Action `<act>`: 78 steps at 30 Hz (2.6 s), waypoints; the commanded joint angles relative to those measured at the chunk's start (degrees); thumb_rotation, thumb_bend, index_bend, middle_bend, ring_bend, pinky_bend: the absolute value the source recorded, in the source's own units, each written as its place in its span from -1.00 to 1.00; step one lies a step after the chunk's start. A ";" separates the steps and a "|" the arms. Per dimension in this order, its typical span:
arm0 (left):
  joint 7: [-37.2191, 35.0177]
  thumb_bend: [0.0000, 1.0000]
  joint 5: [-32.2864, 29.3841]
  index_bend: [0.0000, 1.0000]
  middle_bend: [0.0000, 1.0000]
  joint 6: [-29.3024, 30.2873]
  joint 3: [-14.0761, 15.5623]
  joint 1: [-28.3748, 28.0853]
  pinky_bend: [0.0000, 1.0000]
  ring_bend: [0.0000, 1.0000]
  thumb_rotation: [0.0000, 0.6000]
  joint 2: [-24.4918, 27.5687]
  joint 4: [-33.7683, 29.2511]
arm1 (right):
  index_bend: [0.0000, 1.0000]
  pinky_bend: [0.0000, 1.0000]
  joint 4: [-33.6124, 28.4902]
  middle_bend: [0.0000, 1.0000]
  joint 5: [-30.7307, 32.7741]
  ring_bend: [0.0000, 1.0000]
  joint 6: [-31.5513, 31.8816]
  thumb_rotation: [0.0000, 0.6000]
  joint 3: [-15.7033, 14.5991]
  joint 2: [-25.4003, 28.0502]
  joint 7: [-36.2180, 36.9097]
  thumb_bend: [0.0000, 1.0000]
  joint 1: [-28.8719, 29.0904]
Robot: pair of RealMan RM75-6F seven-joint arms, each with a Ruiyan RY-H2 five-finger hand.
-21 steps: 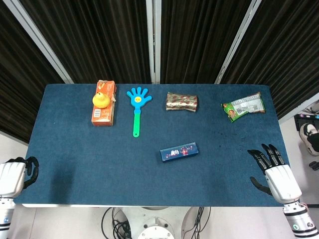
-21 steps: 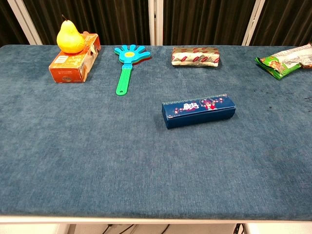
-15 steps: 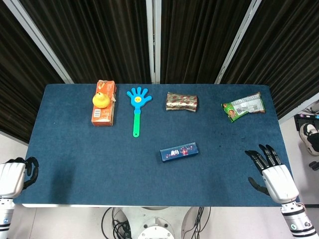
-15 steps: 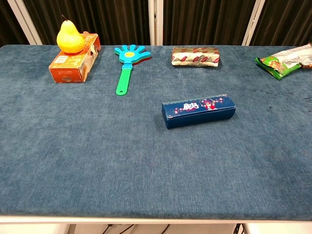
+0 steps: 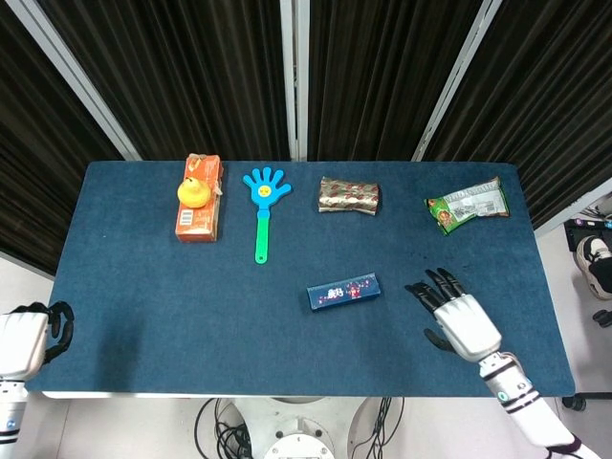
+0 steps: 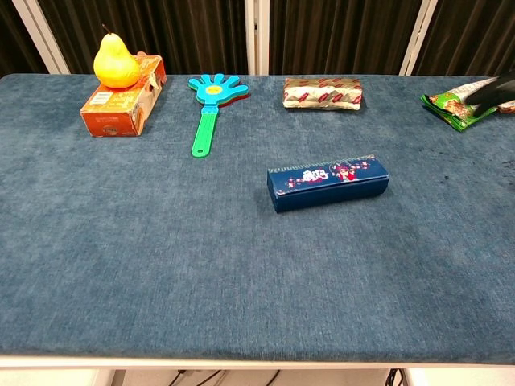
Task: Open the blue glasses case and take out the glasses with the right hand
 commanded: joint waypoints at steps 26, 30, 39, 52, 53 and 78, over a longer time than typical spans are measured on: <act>-0.57 -0.28 -0.04 0.39 0.42 -0.03 0.02 0.09 0.16 0.11 1.00 0.21 -0.05 | -0.60 -0.97 10.05 -0.47 24.39 -1.00 -19.54 1.00 7.76 -17.05 -14.16 -0.33 19.55; -0.57 -0.28 -0.05 0.39 0.42 -0.03 0.00 0.09 0.16 0.11 1.00 0.21 -0.06 | -0.58 -0.97 10.01 -0.46 24.75 -0.99 -19.27 1.00 7.34 -17.04 -14.02 -0.30 20.00; -0.66 -0.28 -0.04 0.39 0.42 -0.06 0.01 0.09 0.16 0.11 1.00 0.25 -0.08 | -0.55 -0.97 9.82 -0.44 25.75 -0.97 -19.04 1.00 6.56 -16.93 -13.99 -0.27 20.84; -0.92 -0.28 -0.01 0.39 0.42 -0.11 0.04 0.09 0.16 0.11 1.00 0.33 -0.08 | -0.34 -0.87 9.99 -0.37 26.20 -0.83 -18.66 1.00 5.23 -17.23 -14.51 0.01 22.06; -0.93 -0.28 0.00 0.39 0.42 -0.12 0.04 0.09 0.16 0.11 1.00 0.33 -0.07 | -0.33 -0.86 9.80 -0.37 26.29 -0.82 -18.61 1.00 5.12 -17.04 -14.66 0.04 22.07; -0.87 -0.28 -0.07 0.40 0.42 -0.20 0.01 0.04 0.16 0.11 1.00 0.34 -0.14 | -0.93 -0.96 10.17 -0.75 39.88 -0.97 -13.52 1.00 6.46 -15.42 -21.25 -0.19 25.31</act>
